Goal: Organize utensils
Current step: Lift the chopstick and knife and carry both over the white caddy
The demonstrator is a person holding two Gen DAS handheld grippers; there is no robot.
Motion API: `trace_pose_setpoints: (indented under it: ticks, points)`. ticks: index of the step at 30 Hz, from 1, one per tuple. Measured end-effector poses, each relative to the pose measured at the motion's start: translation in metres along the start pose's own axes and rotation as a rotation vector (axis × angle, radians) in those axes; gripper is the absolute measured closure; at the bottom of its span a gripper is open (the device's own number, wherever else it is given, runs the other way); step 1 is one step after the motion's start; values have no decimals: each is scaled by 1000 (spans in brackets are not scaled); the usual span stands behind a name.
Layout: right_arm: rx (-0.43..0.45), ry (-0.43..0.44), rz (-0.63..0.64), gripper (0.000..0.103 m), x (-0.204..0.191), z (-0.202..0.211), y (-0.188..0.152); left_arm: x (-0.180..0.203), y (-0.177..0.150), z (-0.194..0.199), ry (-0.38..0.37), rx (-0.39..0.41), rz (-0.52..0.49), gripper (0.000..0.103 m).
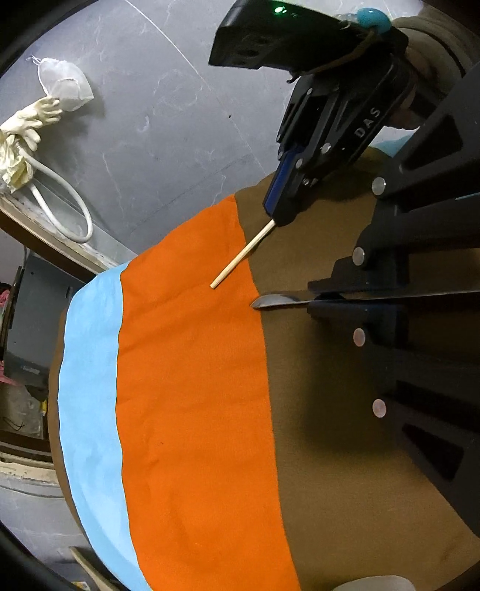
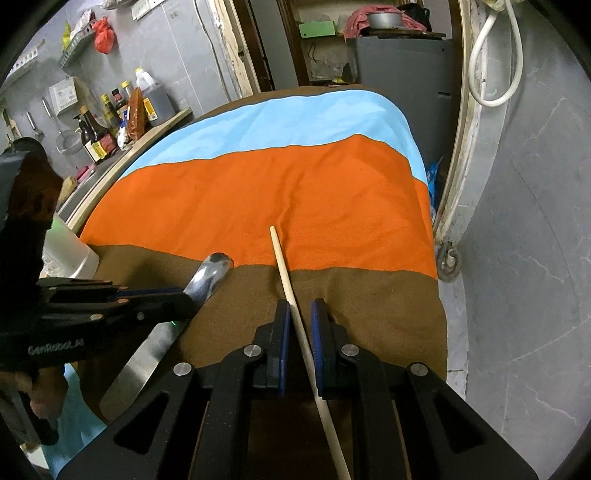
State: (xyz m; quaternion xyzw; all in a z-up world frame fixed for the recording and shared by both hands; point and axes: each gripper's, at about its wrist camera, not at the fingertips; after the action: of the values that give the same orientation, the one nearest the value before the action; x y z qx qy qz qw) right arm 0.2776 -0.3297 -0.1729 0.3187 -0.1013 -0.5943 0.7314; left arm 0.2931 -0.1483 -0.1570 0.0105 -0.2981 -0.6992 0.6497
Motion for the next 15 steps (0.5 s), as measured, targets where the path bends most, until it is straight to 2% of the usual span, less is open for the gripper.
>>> trace_pose_setpoints:
  ticks: [8,14,15]
  points:
    - [-79,-4,79,92,-10,-13,12,-8,5,-10,-52,-53,44,99]
    - [-154,-58,135,92,-24,-21,22,1,5,-8,-30,-42,20,101]
    - [-157,-66,143,96,-26,-20,22,2,4,-7,-25,-35,22,101]
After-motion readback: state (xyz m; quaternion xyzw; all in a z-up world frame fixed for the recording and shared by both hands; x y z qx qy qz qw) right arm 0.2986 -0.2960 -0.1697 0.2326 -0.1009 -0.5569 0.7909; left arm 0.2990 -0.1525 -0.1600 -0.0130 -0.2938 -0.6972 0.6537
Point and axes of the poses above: each gripper's, at about its wrist camera, not at the fingertips, and z roughly against the way its jaws point, x to its right, y to its top, and after that the axes turned 2 degrees about y, right-handed
